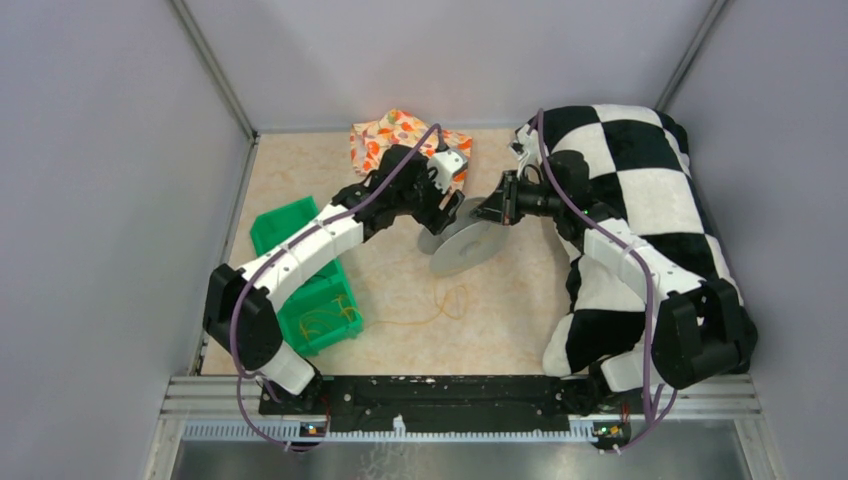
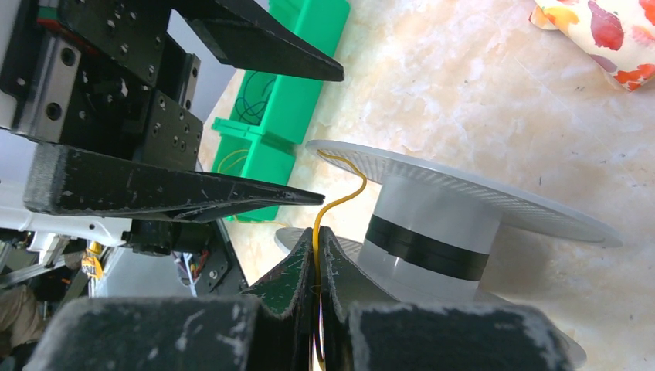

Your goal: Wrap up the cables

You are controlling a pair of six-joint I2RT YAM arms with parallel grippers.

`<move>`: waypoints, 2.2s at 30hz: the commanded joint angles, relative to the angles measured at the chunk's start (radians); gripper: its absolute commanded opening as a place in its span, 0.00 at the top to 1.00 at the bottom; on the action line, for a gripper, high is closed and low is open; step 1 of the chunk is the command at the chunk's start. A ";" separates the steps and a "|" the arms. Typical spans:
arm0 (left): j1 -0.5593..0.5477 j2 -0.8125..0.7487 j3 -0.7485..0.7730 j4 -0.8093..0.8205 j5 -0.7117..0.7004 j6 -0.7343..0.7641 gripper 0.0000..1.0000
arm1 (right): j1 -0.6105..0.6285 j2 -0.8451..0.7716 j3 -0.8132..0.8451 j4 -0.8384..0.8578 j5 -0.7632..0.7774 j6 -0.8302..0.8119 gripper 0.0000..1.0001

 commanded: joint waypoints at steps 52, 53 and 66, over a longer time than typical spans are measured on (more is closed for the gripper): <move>0.046 0.106 0.094 -0.068 0.139 0.056 0.91 | 0.014 0.061 0.073 0.046 -0.012 0.008 1.00; 0.045 0.105 0.094 -0.069 0.139 0.055 0.95 | 0.014 0.062 0.074 0.043 -0.008 0.007 0.99; 0.056 0.057 0.094 -0.055 0.092 0.014 1.00 | 0.003 -0.034 0.180 -0.208 0.223 -0.066 0.02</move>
